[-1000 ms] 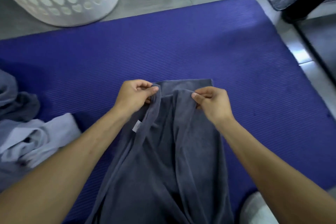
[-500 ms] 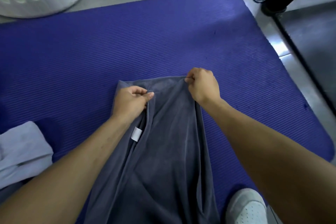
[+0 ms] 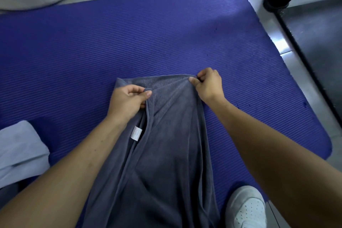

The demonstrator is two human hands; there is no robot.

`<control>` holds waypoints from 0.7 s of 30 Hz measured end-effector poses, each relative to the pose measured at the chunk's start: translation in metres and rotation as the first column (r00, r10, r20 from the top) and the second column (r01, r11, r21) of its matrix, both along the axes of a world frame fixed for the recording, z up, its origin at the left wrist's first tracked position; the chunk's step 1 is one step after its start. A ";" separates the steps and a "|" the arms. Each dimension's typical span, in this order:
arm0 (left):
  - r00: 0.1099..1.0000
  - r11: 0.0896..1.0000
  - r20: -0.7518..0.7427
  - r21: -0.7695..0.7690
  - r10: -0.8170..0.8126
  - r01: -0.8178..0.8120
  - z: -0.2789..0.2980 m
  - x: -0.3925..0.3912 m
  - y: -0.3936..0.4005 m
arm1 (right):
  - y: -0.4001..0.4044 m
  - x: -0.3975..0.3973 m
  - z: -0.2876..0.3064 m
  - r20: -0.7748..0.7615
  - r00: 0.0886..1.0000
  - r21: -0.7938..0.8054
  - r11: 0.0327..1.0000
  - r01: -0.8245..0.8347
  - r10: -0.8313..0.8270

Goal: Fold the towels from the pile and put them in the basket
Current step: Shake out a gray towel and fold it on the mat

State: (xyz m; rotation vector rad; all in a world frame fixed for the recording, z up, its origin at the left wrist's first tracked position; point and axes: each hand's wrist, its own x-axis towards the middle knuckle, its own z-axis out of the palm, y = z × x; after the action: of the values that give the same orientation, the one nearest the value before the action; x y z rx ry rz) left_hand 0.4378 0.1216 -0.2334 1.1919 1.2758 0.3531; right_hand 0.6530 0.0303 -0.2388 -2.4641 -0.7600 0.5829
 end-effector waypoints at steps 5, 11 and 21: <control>1.000 0.999 -0.003 0.035 0.005 -0.005 -0.001 -0.002 -0.003 | 0.007 0.002 0.008 -0.003 0.997 -0.121 0.989 -0.080 0.080; 0.999 0.993 0.019 0.107 0.040 -0.042 0.000 -0.006 -0.009 | 0.001 -0.010 0.022 0.072 0.985 -0.135 0.980 -0.146 0.157; 0.908 0.931 -0.382 0.238 -0.173 0.278 0.148 -0.041 -0.013 | -0.035 -0.055 0.189 -0.053 0.958 -0.203 0.937 -0.286 0.281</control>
State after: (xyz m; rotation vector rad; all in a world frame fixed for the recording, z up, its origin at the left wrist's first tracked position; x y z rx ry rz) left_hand 0.3971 0.1089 -0.0850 1.6978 1.4044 0.1548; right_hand 0.5982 -0.0050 -0.0494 -2.5479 -1.1069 0.8343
